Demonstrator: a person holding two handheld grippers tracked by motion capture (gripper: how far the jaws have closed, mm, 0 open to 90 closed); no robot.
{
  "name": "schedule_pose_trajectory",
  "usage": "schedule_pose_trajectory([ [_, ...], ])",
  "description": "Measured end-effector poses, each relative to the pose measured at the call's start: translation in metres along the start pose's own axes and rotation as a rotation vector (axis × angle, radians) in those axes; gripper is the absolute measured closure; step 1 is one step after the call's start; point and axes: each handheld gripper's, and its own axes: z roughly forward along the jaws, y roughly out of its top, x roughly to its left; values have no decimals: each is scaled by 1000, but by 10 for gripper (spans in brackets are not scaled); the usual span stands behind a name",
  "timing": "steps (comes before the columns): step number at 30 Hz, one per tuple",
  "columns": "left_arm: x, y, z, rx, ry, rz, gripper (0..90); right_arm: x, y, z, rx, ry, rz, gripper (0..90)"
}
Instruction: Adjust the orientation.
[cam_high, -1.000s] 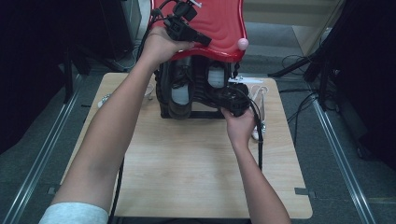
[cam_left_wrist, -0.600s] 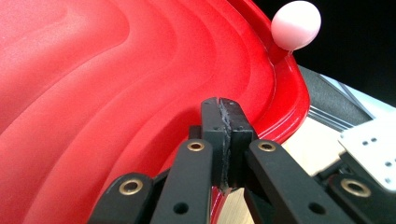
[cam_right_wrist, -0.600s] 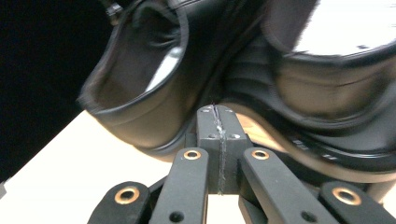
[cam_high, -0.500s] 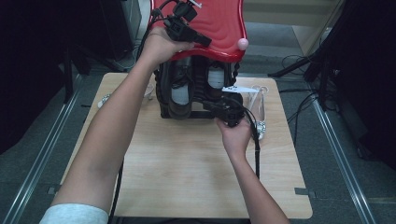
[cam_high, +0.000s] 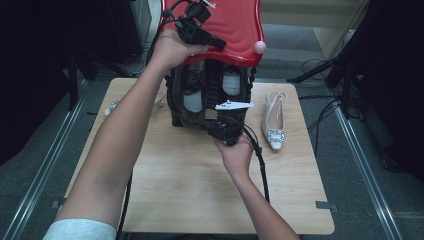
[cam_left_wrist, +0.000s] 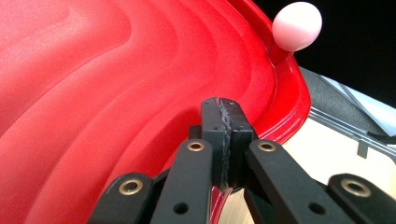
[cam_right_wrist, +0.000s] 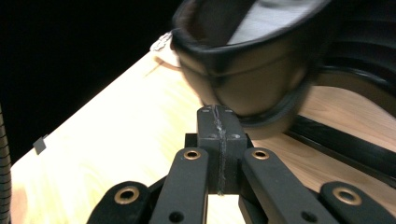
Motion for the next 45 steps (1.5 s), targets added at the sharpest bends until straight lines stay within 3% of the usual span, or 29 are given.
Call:
schedule_pose_trajectory([
  [6,0,0,0,-5,2,-6,897,5,4,12,-5,15,0,900],
  [9,0,0,0,-4,1,-5,897,3,6,13,-10,47,17,900],
  [12,1,0,0,-5,-2,-7,896,5,7,13,-3,29,-8,900],
  [17,1,-1,0,-1,-6,-6,895,2,8,12,12,34,-9,900],
  [22,0,-1,0,-2,-4,-4,896,0,10,8,12,10,-20,900],
  [33,-1,-1,0,3,-6,-7,895,-17,26,10,-27,0,50,900],
  [38,0,-1,0,0,-7,-7,896,-22,36,17,-45,-13,74,900],
  [45,0,-1,0,2,-11,-10,895,-27,45,30,-77,7,118,900],
])
